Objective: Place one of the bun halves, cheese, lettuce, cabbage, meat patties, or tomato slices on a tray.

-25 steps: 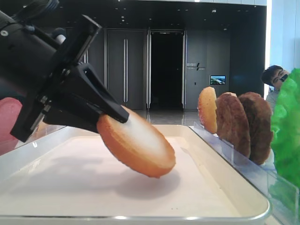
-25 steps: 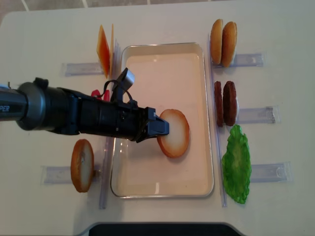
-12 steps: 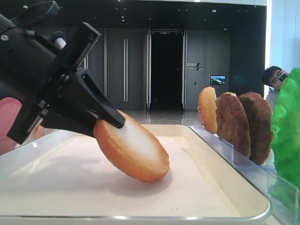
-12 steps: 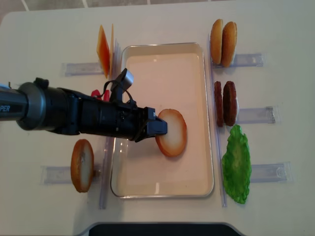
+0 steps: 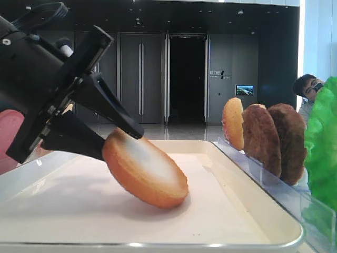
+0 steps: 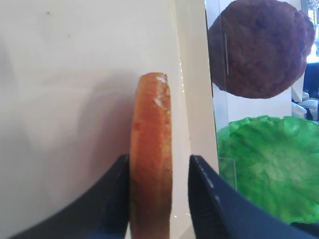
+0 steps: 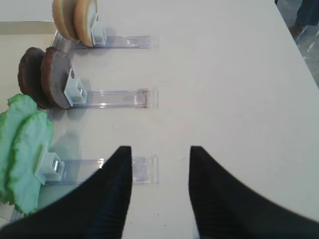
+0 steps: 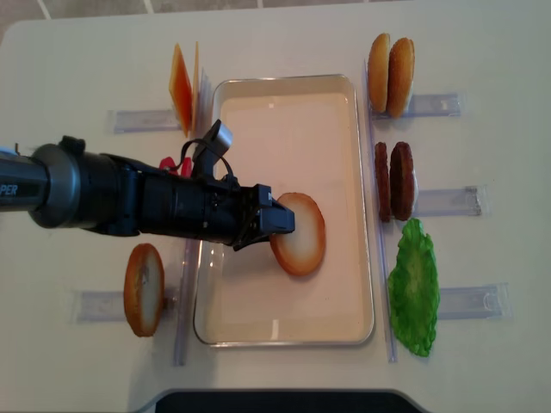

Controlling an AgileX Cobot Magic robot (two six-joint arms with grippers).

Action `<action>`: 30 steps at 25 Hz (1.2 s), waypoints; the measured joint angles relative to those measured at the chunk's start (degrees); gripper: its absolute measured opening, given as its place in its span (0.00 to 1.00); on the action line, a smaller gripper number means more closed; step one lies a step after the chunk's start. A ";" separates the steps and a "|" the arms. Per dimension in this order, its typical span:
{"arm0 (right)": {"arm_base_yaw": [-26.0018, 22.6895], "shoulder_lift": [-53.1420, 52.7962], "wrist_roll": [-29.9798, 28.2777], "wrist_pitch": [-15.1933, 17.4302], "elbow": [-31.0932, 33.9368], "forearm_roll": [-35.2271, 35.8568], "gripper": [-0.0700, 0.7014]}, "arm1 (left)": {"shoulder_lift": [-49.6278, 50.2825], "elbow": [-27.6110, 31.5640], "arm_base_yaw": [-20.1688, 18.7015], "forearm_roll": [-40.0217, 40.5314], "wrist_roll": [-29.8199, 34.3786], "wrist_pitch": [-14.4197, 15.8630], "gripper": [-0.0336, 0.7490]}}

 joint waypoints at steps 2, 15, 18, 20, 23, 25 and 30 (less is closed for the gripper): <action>0.00 0.00 0.00 0.00 0.00 0.00 0.47 | 0.00 0.00 0.00 0.00 -0.81 -0.14 0.45; 0.00 0.00 0.00 0.00 0.00 0.00 0.47 | -5.72 0.00 0.00 17.37 -17.52 -6.19 0.58; 0.00 0.00 0.00 0.00 0.00 0.00 0.47 | -7.90 0.00 0.00 23.11 -22.86 -7.51 0.58; 0.00 0.00 0.00 0.00 0.00 0.00 0.47 | -9.26 0.00 0.00 26.83 -26.12 -7.92 0.58; 0.00 0.00 0.00 0.00 0.00 0.00 0.47 | -11.23 0.00 0.00 33.00 -31.21 -7.99 0.58; 0.00 0.00 0.00 0.00 0.00 0.00 0.47 | -13.05 0.00 0.00 36.45 -34.02 -7.91 0.58; 0.00 0.00 0.00 0.00 0.00 0.00 0.47 | -20.23 0.00 0.00 40.72 -37.40 -7.09 0.57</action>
